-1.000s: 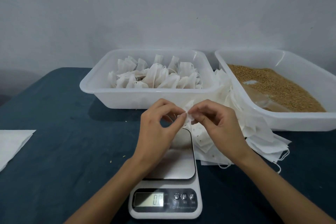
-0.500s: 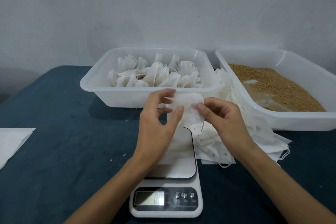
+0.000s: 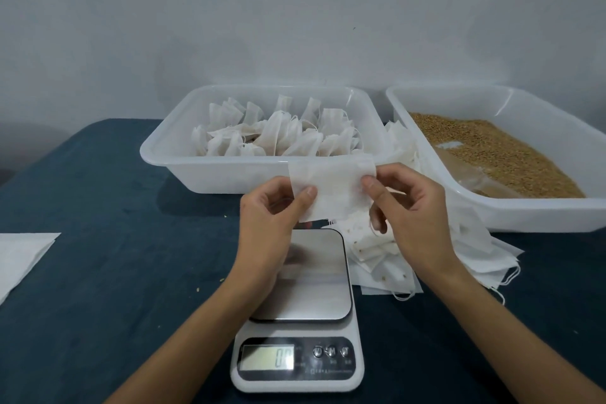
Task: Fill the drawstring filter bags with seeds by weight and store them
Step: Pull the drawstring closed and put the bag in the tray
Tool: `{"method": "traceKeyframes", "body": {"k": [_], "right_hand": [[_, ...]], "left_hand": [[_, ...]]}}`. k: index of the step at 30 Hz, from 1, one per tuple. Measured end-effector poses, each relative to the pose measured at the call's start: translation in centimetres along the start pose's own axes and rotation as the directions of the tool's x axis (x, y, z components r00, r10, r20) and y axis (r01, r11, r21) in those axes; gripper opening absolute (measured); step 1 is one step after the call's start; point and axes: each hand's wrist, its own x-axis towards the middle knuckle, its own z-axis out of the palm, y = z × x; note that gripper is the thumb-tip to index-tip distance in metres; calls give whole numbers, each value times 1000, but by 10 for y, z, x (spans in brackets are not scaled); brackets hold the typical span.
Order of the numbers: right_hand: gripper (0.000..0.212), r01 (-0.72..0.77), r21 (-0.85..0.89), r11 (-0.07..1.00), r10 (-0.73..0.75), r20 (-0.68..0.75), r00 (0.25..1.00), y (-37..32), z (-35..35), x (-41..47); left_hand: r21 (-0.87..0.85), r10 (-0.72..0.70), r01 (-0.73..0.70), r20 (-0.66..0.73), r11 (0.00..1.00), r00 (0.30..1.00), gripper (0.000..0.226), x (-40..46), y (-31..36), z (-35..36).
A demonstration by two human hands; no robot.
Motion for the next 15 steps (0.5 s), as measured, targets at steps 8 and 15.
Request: {"method": "traceKeyframes", "body": {"k": [8, 15], "right_hand": [[24, 7, -5, 1000, -6, 32, 999, 1, -1, -2], [51, -33, -28, 999, 36, 100, 994, 6, 2, -5]], "left_hand": [[-50, -26, 25, -29, 998, 999, 16, 2, -3, 0], [-11, 5, -5, -34, 1000, 999, 10, 1, -3, 1]]}}
